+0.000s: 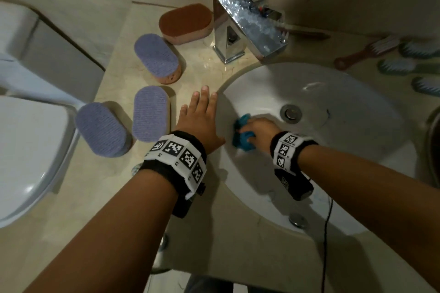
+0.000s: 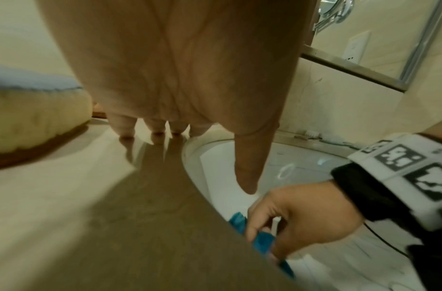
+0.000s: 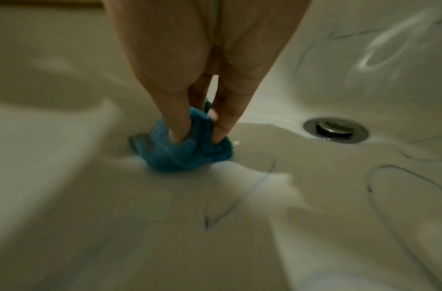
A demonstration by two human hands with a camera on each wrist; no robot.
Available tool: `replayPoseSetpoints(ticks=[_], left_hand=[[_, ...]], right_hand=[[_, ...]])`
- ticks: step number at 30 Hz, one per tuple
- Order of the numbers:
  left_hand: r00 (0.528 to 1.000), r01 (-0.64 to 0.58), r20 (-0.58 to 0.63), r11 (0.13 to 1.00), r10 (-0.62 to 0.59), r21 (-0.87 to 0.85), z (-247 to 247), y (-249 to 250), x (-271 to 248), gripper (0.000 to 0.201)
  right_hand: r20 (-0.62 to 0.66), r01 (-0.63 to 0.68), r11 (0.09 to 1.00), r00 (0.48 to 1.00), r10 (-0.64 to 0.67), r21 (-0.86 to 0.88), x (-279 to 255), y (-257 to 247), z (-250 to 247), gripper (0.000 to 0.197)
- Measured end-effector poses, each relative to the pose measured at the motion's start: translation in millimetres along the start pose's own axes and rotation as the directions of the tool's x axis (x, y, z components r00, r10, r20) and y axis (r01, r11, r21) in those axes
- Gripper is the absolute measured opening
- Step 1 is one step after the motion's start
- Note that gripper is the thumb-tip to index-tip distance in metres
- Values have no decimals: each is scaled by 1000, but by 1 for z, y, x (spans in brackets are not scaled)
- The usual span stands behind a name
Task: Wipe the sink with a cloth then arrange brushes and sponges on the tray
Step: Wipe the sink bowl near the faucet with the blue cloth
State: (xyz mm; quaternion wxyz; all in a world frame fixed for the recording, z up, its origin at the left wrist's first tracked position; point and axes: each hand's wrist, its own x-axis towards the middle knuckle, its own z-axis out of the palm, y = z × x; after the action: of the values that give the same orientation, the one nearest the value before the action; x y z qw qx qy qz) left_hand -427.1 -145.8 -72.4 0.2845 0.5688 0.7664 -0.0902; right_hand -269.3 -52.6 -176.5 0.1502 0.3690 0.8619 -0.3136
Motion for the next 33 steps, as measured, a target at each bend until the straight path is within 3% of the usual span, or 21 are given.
replayPoseSetpoints(ticks=[6,9,13,17,22,27,33], left_hand=[[999,23,39,999,-22,-40,7,0,-20,118],[998,46,44,998,-44,-51,14,0,-33,128],[996,79,44,995,-76,-64,25,3,-52,140],[995,89,52,995,-87,-35,35,6,-62,148],[995,82,62,997,-81,-4,41,5,-66,152],[996,73,58,997,-73,4,43,4,-64,152],[997,63,44,998,-63,8,44,2,-64,152]], right_hand=[[217,46,997,976,-31,-63,-44,2,7,42],[155,-4,999,988,-5,53,-38,2,-1,49],[18,-57,995,998,56,85,-15,-14,-8,55],[61,16,998,998,-20,67,-22,-31,-1,50],[265,29,995,963,-55,100,-50,-28,10,47],[269,98,995,958,-96,3,-61,-22,23,58],[216,55,997,974,-63,44,-51,-33,22,60]])
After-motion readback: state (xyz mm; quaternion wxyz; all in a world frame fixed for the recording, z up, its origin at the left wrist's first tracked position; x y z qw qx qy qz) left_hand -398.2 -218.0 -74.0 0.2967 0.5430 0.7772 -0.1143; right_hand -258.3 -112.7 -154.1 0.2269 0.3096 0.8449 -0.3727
